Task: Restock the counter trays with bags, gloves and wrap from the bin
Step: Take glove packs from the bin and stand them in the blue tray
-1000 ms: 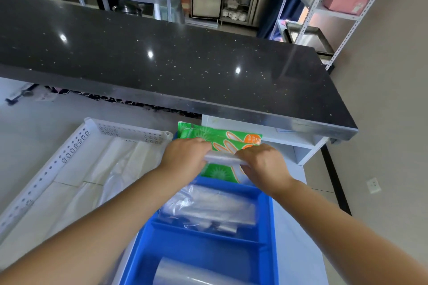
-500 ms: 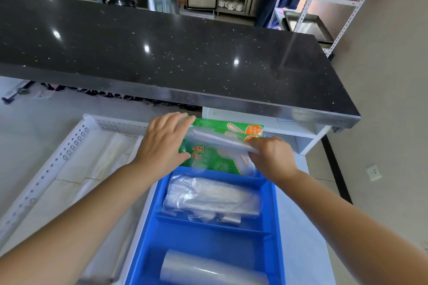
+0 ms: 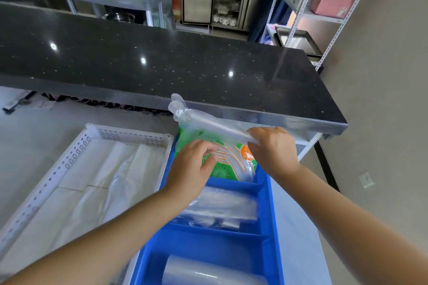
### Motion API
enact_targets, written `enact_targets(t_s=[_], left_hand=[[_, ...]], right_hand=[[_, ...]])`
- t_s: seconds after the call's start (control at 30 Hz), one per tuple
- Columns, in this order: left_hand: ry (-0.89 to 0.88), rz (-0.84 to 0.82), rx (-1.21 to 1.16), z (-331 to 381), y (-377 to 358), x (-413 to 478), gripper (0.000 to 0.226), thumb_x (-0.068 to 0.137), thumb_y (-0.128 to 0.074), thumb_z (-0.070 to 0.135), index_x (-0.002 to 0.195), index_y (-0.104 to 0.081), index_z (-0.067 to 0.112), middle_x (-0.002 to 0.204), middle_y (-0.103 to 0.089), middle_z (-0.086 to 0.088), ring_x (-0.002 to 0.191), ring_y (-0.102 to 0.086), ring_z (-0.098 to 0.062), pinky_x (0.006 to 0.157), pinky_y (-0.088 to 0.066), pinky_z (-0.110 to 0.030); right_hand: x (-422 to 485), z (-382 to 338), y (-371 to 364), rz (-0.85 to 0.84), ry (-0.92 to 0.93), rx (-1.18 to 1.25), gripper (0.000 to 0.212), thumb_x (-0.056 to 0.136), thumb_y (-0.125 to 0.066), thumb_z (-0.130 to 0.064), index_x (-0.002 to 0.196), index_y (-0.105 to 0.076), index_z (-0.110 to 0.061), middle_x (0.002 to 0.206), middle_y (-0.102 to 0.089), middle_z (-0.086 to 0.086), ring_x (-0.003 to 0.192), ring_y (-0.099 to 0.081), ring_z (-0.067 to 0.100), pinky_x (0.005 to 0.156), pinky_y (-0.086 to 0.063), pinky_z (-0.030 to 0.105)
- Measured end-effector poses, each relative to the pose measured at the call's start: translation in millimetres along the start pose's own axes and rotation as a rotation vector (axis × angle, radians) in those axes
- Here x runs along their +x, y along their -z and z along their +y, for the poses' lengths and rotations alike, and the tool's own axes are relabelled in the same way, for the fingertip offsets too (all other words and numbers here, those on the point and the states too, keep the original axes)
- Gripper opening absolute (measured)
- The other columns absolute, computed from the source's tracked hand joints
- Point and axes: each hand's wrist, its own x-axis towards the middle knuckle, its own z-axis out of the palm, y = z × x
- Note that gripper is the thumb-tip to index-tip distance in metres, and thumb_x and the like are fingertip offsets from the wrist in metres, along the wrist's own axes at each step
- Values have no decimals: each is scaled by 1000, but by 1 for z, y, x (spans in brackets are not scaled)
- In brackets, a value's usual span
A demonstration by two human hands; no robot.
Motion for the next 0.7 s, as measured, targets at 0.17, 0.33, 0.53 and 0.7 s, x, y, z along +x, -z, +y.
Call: enact_targets(t_s=[0.17,0.33,0.53,0.7], left_hand=[[870,98,-1056,-2,-6,11,18,93,-51,23,103,-56,9,98,-60,-11,94,-61,-22,90,-47,-34],[884,181,-1236,-29,13,15,19,94,-47,35,100,-56,19,100,-67,-7,97,-63,-19,94,-45,-41],[734,115,-845,-39,18,18,12,81,-58,28,87,-55,19,96,-56,-8,91,-54,-19,86,-38,-34],[210,-175,-18,-59,17,8,65,75,-72,25,132,-43,22,132,-45,5,122,-37,-8,100,-25,-24]], right_hand=[[-13,-4,-8,-2,140,-70,22,43,-71,5,54,-59,-11,45,-55,7,40,-51,30,45,-41,26],[-32,9,-28,0,365,-188,18,56,-58,3,62,-63,-13,50,-56,4,44,-53,25,46,-41,26],[-49,10,-47,-126,385,-200,20,49,-68,5,57,-61,-12,46,-56,4,41,-51,24,44,-42,23],[-48,11,-52,-221,349,-148,21,48,-80,-2,56,-63,-13,45,-59,3,38,-53,24,45,-46,24]])
